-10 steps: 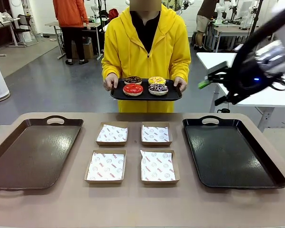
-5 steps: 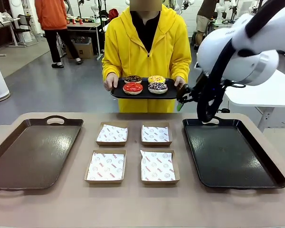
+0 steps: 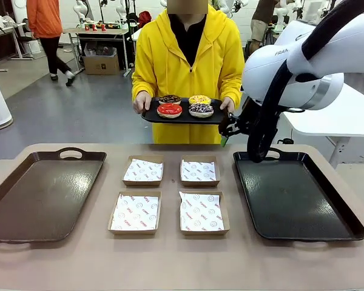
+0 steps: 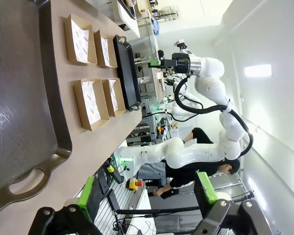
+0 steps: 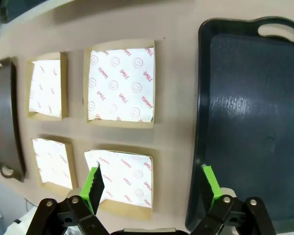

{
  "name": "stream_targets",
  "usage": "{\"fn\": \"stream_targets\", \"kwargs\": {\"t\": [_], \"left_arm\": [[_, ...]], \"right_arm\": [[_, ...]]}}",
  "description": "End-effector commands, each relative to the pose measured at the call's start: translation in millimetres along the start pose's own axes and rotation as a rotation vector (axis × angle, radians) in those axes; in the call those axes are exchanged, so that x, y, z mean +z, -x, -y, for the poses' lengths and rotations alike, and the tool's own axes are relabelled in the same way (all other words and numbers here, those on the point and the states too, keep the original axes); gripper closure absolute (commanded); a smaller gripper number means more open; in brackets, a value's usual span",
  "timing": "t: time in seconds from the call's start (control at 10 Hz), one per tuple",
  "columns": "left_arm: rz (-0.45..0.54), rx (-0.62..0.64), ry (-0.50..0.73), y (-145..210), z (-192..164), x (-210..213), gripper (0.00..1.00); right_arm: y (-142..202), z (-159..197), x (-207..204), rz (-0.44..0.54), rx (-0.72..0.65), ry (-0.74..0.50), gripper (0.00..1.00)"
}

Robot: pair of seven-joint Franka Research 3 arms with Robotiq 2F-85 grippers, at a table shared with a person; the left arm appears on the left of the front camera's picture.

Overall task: Individually package the donuts and arrange them on the tray.
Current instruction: Pick up one Paper togo box.

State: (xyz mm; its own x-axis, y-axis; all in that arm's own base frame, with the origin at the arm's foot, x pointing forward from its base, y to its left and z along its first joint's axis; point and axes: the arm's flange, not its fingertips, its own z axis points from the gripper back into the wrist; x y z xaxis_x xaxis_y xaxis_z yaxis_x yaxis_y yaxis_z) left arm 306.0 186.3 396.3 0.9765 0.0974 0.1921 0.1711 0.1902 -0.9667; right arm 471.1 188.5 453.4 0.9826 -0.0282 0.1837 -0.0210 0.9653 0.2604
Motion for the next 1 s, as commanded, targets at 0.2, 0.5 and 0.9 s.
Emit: {"fn": "stream_targets", "kwargs": {"t": [0.2, 0.5, 0.9], "left_arm": [[0.008, -0.007, 0.009, 2.0, 0.9, 1.2, 0.0], [0.008, -0.007, 0.009, 2.0, 0.9, 1.2, 0.0], [0.008, -0.007, 0.009, 2.0, 0.9, 1.2, 0.0]], "right_arm": [[-1.2, 1.4, -3.9, 0.002, -0.001, 0.014, 0.0], [-0.8, 2.4, -1.0, -0.002, -0.004, 0.001, 0.0], [-46.4, -44.2, -54.6, -0.053, 0.003, 0.111, 0.0]]}}
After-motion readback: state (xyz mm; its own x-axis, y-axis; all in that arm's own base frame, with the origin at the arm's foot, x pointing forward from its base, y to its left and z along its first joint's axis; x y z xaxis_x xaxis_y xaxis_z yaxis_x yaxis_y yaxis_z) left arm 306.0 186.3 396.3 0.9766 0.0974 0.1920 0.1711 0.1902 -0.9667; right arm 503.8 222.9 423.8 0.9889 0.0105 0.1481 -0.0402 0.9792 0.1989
